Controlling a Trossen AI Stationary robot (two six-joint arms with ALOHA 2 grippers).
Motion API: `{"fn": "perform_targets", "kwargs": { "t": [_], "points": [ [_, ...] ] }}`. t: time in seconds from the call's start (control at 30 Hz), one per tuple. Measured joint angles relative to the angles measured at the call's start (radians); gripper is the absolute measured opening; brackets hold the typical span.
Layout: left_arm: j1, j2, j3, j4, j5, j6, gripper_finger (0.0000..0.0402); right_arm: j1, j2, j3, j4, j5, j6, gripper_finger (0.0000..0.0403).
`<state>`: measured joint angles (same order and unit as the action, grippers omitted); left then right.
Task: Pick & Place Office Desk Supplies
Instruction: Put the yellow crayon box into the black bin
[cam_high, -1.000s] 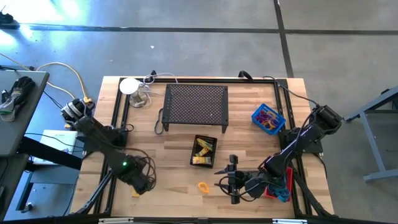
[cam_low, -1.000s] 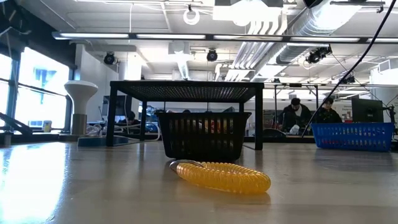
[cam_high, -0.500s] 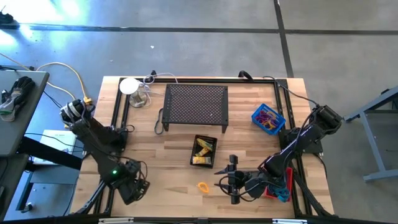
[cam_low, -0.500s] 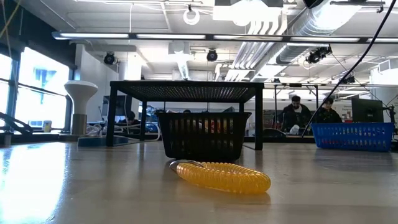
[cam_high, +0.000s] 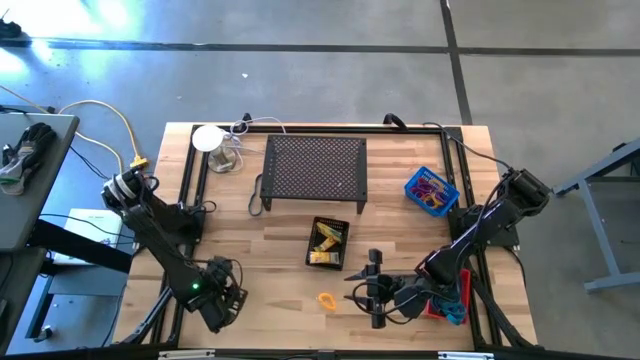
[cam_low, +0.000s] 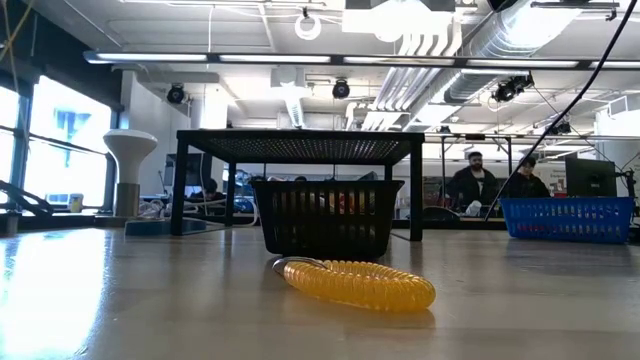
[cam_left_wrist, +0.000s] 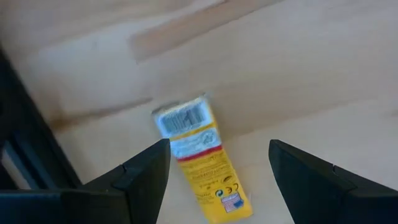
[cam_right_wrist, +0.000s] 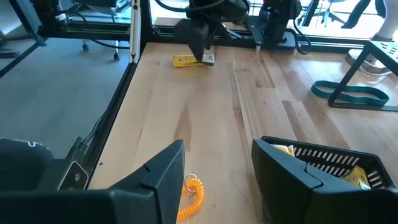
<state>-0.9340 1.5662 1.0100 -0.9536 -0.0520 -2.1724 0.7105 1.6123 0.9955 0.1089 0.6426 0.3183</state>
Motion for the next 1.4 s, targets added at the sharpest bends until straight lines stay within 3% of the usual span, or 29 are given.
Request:
{"fn": "perform_targets", "kwargs": {
  "t": [0.23,0.83,1.1,1.4],
  "points": [
    [-0.002,0.043,0.000,0.012,0.061,-0.155,0.0264,0.000,0.000,0.000,0.000,-0.046,-0.006,0.0176],
    [-0.003,0.143,0.002,0.071,0.117,-0.103,0.0261,0.000,0.000,0.000,0.000,-0.074,-0.010,0.0176],
    [-0.001,0.144,0.001,0.087,0.122,-0.002,0.0201,0.000,0.000,0.000,0.000,-0.074,-0.010,0.0176],
    [0.065,0.126,0.002,0.093,0.195,0.169,0.0129,0.000,0.000,0.000,0.000,-0.074,-0.028,0.0176]
  ]
}}
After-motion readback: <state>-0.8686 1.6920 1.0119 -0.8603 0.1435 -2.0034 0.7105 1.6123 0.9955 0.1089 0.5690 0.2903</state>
